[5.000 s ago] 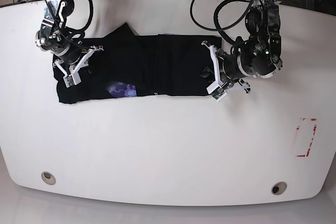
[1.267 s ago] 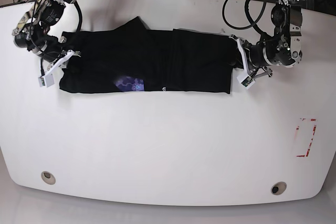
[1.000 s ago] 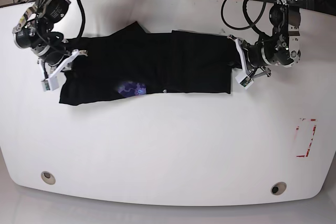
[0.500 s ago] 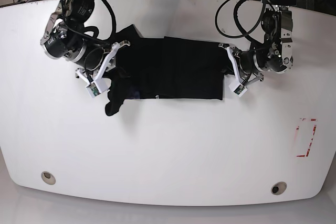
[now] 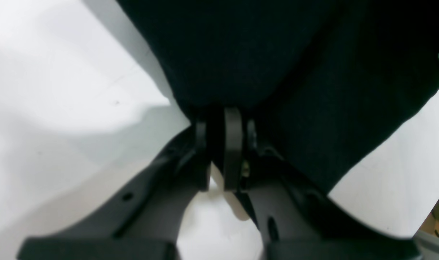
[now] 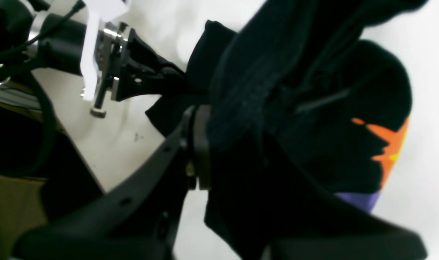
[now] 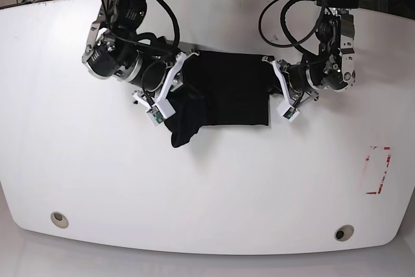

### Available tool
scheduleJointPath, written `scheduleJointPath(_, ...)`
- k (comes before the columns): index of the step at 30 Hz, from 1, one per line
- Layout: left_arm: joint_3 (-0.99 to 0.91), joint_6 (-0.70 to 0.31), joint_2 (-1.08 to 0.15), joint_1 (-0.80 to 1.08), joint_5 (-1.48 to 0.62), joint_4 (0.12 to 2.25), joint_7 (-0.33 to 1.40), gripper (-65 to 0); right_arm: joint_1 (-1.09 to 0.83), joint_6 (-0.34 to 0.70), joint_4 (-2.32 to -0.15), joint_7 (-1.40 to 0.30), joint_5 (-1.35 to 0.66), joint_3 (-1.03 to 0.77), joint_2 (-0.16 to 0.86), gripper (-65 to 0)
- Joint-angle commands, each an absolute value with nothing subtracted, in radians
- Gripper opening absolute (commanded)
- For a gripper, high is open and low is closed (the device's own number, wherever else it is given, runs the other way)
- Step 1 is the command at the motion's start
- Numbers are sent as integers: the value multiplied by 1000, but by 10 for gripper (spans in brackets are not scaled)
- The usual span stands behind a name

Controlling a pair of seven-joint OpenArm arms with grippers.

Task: Layout the t-shirt on the table in an organized manner, then fold the t-shirt properly
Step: 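Fold the end held by the right gripper over toward the left gripper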

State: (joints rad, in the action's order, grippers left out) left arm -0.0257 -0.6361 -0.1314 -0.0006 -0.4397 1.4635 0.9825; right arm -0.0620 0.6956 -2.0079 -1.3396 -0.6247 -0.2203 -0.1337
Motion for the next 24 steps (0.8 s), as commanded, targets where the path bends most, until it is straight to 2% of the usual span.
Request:
scheduleJointPath(1, -21, -631, -119, 1, -400, 1461, 1035, -601, -44, 698, -2022, -1271, -636, -177, -145, -607)
scheduleJointPath(8, -21, -631, -116, 1, -400, 1461, 1035, -601, -42, 698, -1986, -1208, -593, -101, -145, -607)
scheduleJointPath(24, -21, -631, -114, -1, -400, 1461, 1035, -601, -41, 698, -1962, -1202, -587, -96, -148, -602)
